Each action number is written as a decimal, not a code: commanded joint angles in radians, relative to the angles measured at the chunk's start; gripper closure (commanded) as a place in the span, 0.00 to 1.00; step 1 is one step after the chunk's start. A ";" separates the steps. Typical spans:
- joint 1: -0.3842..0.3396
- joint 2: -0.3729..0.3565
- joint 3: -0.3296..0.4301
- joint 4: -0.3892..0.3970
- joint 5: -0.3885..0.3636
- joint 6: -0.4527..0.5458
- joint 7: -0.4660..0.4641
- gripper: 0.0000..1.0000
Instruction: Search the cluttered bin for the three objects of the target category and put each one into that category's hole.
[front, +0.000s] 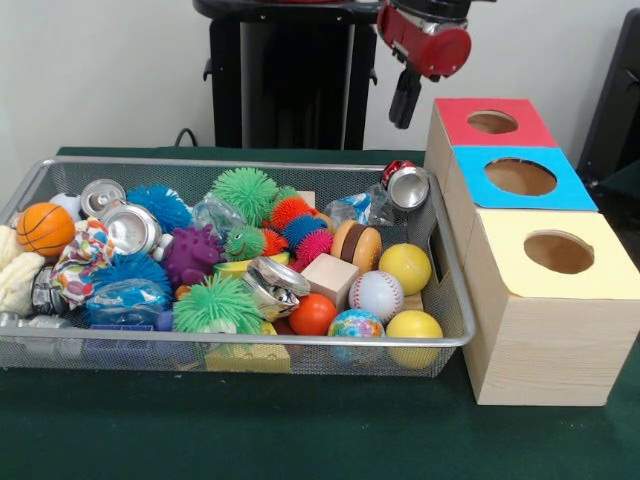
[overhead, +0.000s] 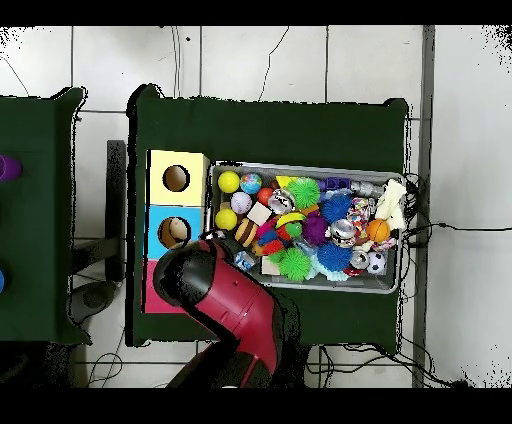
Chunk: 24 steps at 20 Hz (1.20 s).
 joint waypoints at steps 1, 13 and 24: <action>-0.080 0.081 0.168 -0.124 -0.080 -0.007 0.014 1.00; -0.176 0.191 0.196 -0.321 -0.178 0.066 -0.008 1.00; -0.258 0.163 0.257 -0.338 -0.244 0.104 -0.046 1.00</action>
